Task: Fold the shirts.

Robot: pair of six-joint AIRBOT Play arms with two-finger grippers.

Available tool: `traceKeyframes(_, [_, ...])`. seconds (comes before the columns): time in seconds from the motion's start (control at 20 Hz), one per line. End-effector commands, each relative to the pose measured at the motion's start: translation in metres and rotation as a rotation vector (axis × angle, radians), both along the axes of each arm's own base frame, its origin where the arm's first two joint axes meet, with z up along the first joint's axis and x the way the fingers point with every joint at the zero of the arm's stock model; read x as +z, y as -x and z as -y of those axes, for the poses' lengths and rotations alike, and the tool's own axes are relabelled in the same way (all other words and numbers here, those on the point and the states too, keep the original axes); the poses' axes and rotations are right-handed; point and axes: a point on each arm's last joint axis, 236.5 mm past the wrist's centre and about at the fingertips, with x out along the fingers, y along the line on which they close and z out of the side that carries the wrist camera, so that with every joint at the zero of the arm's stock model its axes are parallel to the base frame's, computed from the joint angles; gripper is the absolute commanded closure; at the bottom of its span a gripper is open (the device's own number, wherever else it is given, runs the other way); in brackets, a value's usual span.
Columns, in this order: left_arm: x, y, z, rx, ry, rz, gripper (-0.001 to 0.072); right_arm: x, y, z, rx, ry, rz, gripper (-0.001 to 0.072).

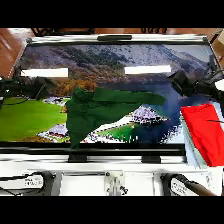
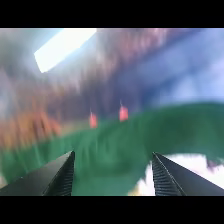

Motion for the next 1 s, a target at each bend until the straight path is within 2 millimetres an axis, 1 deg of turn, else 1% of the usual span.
traceKeyframes(0.0, [-0.049, 0.096, -0.025, -0.042, -0.121, -0.362, 0.012, -0.034, 0.057, -0.025, 0.188, 0.159, -0.186, 0.0127])
traceKeyframes(0.05, [-0.064, 0.113, -0.018, -0.05, -0.117, -0.4, 0.0116, -0.045, 0.062, -0.04, 0.204, 0.156, -0.201, 0.0128])
traceKeyframes(0.1, [-0.075, 0.127, -0.006, -0.079, -0.094, -0.411, 0.0115, -0.054, 0.063, -0.052, 0.202, 0.139, -0.205, 0.0128])
traceKeyframes(0.15, [-0.084, 0.138, 0.008, -0.113, -0.051, -0.404, 0.0114, -0.06, 0.064, -0.063, 0.204, 0.134, -0.204, 0.0128])
traceKeyframes(0.2, [-0.092, 0.142, 0.016, -0.101, -0.02, -0.413, 0.0114, -0.066, 0.065, -0.071, 0.202, 0.129, -0.207, 0.0128])
traceKeyframes(0.3, [-0.105, 0.138, 0.021, -0.04, 0.008, -0.397, 0.0114, -0.074, 0.068, -0.084, 0.214, 0.11, -0.238, 0.0128])
traceKeyframes(0.35, [-0.11, 0.135, 0.021, -0.016, 0.008, -0.389, 0.0114, -0.08, 0.07, -0.09, 0.223, 0.094, -0.257, 0.0128])
traceKeyframes(0.45, [-0.12, 0.132, 0.019, -0.006, -0.006, -0.378, 0.0114, -0.089, 0.069, -0.099, 0.226, 0.042, -0.291, 0.0128])
traceKeyframes(0.5, [-0.123, 0.13, 0.02, -0.005, -0.004, -0.372, 0.0114, -0.095, 0.068, -0.101, 0.224, 0.031, -0.303, 0.0128])
traceKeyframes(0.6, [-0.126, 0.12, 0.03, 0.014, 0.029, -0.361, 0.0116, -0.107, 0.069, -0.105, 0.225, 0.01, -0.343, 0.0127])
traceKeyframes(0.75, [-0.135, 0.114, 0.052, -0.038, 0.013, -0.33, 0.0117, -0.122, 0.078, -0.127, 0.265, -0.032, -0.402, 0.0127])
traceKeyframes(0.8, [-0.138, 0.112, 0.057, -0.046, 0.002, -0.323, 0.014, -0.128, 0.081, -0.133, 0.282, -0.027, -0.416, 0.0128])
traceKeyframes(0.9, [-0.14, 0.106, 0.06, -0.042, -0.016, -0.302, 0.0562, -0.137, 0.087, -0.144, 0.306, -0.023, -0.441, 0.0127])
traceKeyframes(0.95, [-0.139, 0.104, 0.059, -0.041, -0.019, -0.294, 0.0674, -0.141, 0.089, -0.147, 0.313, -0.022, -0.453, 0.0127])
